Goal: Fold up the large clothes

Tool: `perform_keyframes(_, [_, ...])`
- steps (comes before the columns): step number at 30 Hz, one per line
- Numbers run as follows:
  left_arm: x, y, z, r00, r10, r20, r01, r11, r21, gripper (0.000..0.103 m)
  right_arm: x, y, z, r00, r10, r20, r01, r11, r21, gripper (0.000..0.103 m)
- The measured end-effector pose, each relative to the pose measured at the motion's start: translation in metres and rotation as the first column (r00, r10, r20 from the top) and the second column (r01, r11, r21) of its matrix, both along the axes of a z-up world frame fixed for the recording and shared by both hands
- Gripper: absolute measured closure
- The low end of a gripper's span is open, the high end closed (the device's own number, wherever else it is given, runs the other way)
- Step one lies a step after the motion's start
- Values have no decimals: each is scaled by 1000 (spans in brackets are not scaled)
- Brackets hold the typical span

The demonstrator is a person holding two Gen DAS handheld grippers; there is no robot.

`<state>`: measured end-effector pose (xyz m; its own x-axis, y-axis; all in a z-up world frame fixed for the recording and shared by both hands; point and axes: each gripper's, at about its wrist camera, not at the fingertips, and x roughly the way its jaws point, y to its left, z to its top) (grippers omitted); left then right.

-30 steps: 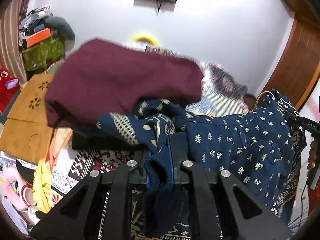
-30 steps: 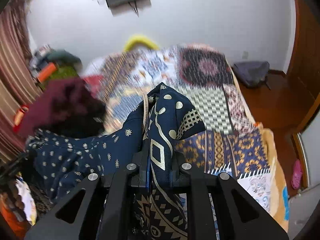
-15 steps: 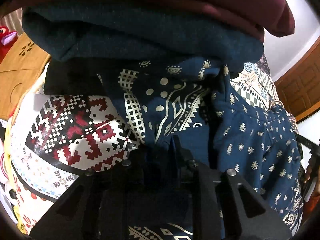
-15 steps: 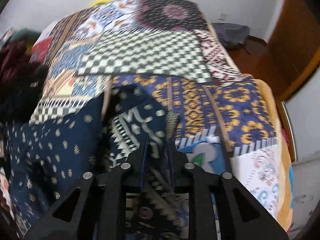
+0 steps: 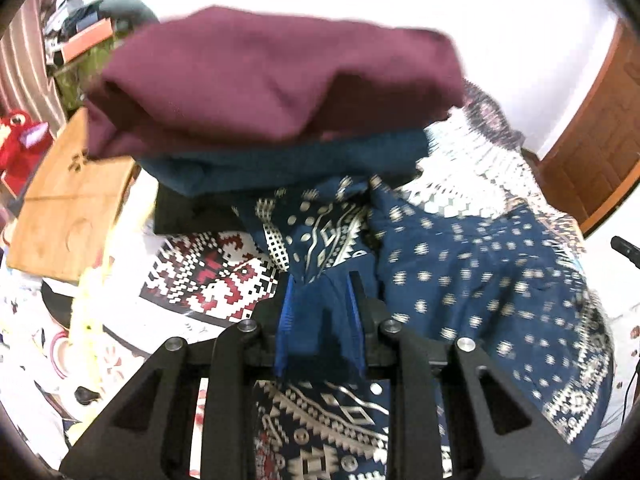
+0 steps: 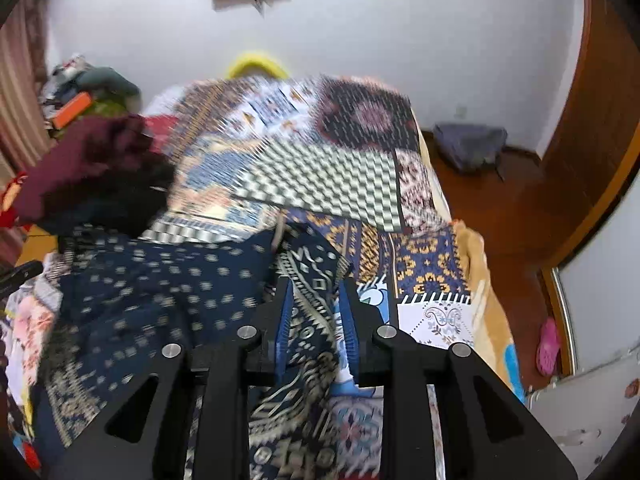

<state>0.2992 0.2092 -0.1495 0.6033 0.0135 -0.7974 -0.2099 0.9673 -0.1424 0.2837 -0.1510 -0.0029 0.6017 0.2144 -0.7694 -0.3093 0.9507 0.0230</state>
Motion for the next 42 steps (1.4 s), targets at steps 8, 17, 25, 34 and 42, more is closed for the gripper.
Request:
perform_keyframes(8, [-52, -20, 55, 993, -71, 94, 65, 996, 58, 68, -62, 1, 37, 988, 68, 135, -68, 998, -1, 38])
perform_keyframes(17, [-111, -35, 65, 988, -126, 92, 121, 991, 51, 14, -110, -5, 23, 987, 100, 123, -95, 995, -41, 19])
perform_keyframes(25, [-145, -24, 17, 995, -95, -34, 93, 994, -53, 13, -131, -30, -23, 998, 46, -33, -46, 999, 9, 19])
perform_keyframes(34, [-166, -4, -46, 978, -88, -190, 26, 952, -303, 13, -142, -61, -73, 970, -4, -242, 45, 985, 166, 19])
perform_keyframes(42, [-171, -20, -64, 964, -148, -219, 62, 933, -355, 13, -146, -57, -97, 951, 2, -309, 83, 961, 262, 28])
